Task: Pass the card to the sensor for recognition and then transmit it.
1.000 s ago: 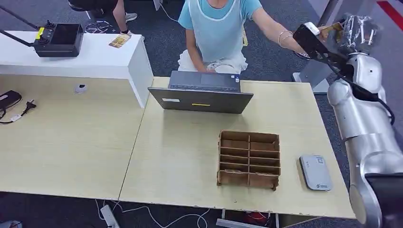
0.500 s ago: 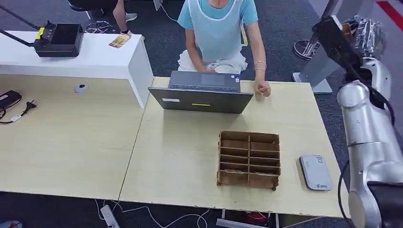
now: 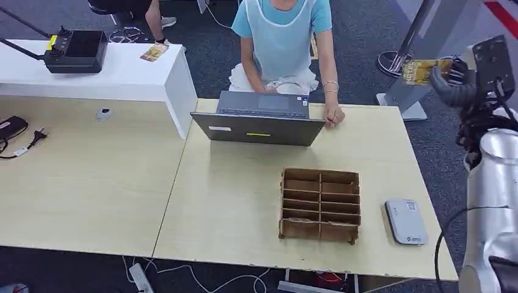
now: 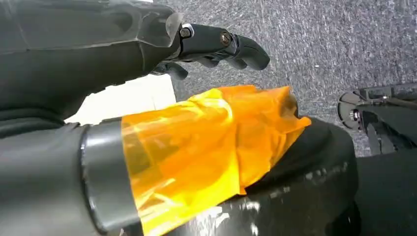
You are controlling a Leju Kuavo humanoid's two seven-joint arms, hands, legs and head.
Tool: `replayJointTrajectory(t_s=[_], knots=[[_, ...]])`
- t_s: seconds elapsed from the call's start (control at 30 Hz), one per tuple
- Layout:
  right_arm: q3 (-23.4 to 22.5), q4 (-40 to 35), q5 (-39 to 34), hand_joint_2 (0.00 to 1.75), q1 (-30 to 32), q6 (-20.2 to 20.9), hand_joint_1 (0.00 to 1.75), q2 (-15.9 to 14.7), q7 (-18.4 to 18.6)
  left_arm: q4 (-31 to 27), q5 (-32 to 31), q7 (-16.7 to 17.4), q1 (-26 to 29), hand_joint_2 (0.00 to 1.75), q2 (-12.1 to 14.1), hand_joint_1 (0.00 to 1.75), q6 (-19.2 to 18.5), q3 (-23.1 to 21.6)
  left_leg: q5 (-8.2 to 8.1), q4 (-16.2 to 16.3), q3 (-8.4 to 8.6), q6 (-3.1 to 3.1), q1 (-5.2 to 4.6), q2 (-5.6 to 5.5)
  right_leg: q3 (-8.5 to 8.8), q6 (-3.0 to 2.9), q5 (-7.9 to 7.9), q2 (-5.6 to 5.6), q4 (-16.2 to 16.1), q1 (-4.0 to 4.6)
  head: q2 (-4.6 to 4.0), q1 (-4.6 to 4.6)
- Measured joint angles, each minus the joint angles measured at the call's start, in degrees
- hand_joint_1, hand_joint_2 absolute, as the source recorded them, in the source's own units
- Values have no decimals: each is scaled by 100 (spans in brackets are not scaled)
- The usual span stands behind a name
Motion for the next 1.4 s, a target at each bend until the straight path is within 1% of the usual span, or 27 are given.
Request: replayJointTrajectory(t_s=[0.23, 0.5, 0.83, 1.0, 1.1, 1.4], knots=[[-153, 158, -707, 175, 487, 357, 175, -368, -191, 0, 0, 0, 0, 0, 22, 0, 13, 0, 0, 0, 1, 0, 0, -2, 0, 0, 0, -1, 0, 0, 0, 0], [-411, 262, -1657, 175, 1298, 1045, 175, -817, -413, 0, -2, 0, 4, 0, 31, 0, 15, 33, -3, 0, -2, 1, 0, -5, 0, 1, -1, -6, -2, 0, 0, 0], [-728, 321, -2348, 175, 2314, 1465, 175, -1332, -501, 9, 0, -2, 13, 0, 68, 0, 31, 61, -4, 0, -2, 0, 0, -8, 0, 2, -2, -9, -4, 0, 0, 0], [-896, 321, -2464, 175, 2757, 1509, 175, -1498, -520, 9, 0, -17, 22, 0, 76, 0, 44, 79, -4, -1, -4, 1, 0, -6, 0, 2, -2, -8, -4, 0, 0, 0], [-951, 337, -2309, 175, 2915, 1384, 175, -1541, -488, 9, 0, -15, 22, 0, 76, 0, 50, 79, -4, -1, -2, 1, 0, -5, 0, 2, -2, -4, -4, 0, 0, 0], [-960, 514, -1977, 175, 3170, 1253, 175, -1537, -503, 9, -2, -15, 21, 0, 76, 0, 57, 79, -3, -1, -2, 0, 0, -3, 1, 2, -2, -5, -3, 0, 0, 0]])
